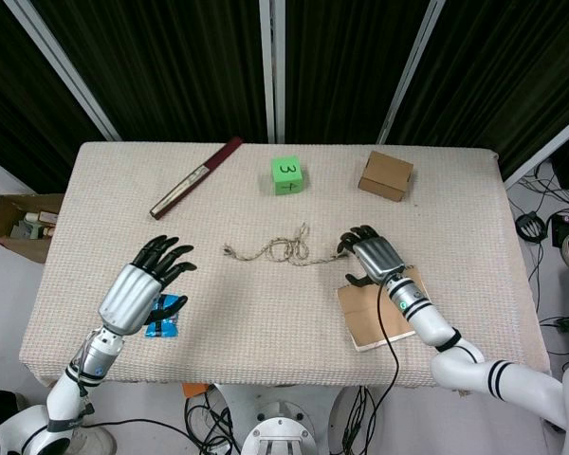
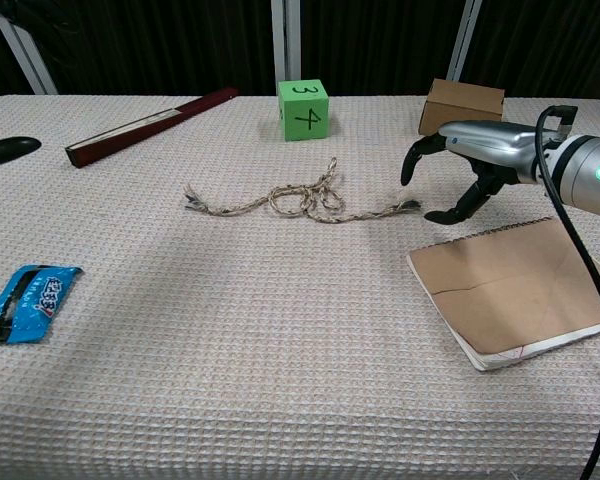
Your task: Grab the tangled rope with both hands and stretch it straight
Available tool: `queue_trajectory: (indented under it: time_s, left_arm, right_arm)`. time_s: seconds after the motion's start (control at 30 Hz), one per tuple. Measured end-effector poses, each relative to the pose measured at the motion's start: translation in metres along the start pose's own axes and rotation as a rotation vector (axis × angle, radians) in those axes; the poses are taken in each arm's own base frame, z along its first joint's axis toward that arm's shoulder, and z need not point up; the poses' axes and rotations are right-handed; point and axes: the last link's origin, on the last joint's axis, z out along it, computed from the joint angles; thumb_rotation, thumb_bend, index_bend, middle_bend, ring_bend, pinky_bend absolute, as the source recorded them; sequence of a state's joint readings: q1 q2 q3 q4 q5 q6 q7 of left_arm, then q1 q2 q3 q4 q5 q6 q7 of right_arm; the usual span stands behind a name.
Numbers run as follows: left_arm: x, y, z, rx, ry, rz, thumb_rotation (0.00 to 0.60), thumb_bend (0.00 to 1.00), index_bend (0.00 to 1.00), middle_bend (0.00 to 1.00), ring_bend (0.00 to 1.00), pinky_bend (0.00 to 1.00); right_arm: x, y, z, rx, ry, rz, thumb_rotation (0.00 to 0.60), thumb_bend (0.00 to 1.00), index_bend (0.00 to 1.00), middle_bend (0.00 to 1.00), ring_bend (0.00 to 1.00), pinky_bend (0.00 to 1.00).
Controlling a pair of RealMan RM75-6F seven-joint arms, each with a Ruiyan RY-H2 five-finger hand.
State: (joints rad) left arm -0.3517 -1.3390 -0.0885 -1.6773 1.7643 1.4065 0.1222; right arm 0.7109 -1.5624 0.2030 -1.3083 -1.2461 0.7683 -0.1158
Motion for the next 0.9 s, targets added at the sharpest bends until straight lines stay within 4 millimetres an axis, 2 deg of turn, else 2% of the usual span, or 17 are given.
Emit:
queue_trajectory:
  time_s: [0.4,0.9]
  left_arm:
    - [-0.002,-0.004,-0.007,0.035,-0.013,-0.006,0.600,0.25,0.34,0.19,0.11,0.13]
    - [-0.003,-0.010,-0.015,0.061,-0.012,-0.014,0.600,0.25,0.34,0.19,0.11,0.13]
  right_arm:
    - [-0.017,-0.014,0.037,-0.007,-0.011,-0.063,0.600,0.32,0.42,0.22,0.07,0.12]
    - [-0.033,-0.022,0.053,-0.007,-0.004,-0.064,0.600,0.37,0.52,0.27,0.08,0.12]
